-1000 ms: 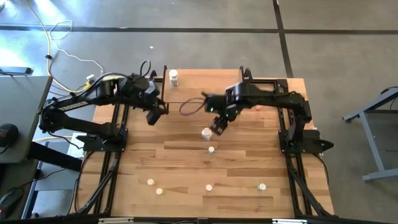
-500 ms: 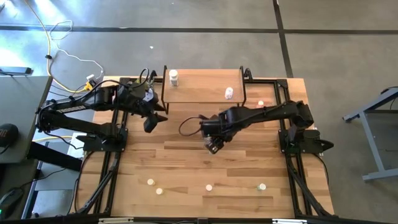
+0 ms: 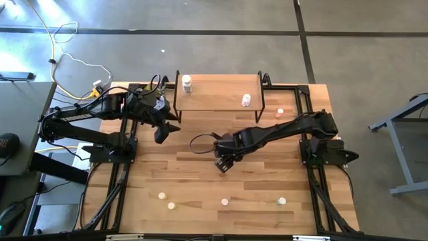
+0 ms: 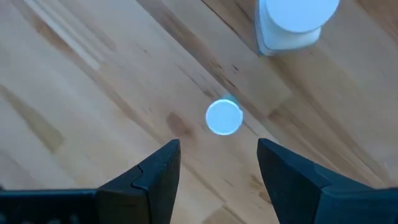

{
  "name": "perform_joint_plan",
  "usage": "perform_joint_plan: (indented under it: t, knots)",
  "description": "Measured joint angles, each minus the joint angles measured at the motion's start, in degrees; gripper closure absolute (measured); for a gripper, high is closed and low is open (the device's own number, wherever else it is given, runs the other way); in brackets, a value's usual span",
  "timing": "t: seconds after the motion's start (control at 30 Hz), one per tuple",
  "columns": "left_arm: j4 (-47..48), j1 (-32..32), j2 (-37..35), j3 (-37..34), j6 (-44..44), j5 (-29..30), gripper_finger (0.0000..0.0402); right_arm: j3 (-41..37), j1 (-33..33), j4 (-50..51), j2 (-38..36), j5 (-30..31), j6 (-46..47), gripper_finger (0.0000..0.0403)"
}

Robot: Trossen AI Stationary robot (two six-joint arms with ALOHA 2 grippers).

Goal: Pick and place medicine bottles onto shelf by color
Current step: Put the top blue pill bottle on the shelf

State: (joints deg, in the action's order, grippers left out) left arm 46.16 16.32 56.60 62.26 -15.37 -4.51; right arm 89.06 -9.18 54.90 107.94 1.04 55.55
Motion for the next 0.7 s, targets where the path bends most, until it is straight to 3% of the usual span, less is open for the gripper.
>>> perform_joint_plan:
  t: [0.3,0.7]
  knots:
    - [0.1,0.0,0.0,0.0,-0.6,0.1,0.0172,-7.8,0.0,-9.2,0.0,0.0,0.6,0.0199]
    - [0.0,0.0,0.0,0.0,-1.0,2.4,0.0172,-12.2,0.1,-15.8,0.0,1.7,-2.0,0.0205]
